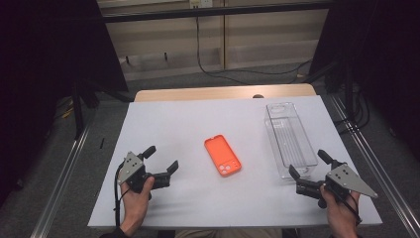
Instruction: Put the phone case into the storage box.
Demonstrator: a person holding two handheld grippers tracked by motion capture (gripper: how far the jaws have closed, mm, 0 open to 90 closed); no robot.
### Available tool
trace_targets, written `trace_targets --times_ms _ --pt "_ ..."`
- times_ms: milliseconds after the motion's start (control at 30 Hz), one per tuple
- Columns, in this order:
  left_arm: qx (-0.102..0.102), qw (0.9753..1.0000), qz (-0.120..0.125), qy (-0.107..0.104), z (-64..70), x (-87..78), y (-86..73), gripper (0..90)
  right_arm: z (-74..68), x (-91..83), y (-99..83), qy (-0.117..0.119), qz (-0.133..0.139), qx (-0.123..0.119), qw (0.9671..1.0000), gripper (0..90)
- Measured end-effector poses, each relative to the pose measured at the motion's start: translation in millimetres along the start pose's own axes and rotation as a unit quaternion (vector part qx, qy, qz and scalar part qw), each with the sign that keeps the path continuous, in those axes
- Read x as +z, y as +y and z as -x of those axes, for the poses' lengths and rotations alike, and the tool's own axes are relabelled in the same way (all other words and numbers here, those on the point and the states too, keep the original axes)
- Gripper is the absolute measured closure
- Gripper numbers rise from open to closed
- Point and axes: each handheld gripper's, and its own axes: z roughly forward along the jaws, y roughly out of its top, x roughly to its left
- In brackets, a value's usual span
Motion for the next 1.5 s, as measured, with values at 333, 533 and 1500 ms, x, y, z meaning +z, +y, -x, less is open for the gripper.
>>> trace_targets --times_ms 333,533,1500 --pt "0.014 0.9997 0.004 -0.018 5.5 14.9 3.3 1.4 -0.5 -0.6 0.2 0.004 0.000 -0.002 1.0000 0.0" --pt "0.021 0.9995 0.007 -0.021 9.7 23.7 6.0 1.7 -0.3 -0.4 -0.1 0.004 -0.001 -0.004 1.0000 0.0" --pt "0.042 0.9977 0.020 -0.050 32.6 64.1 23.7 1.6 -0.5 -0.9 0.0 0.004 -0.002 -0.001 1.0000 0.0"
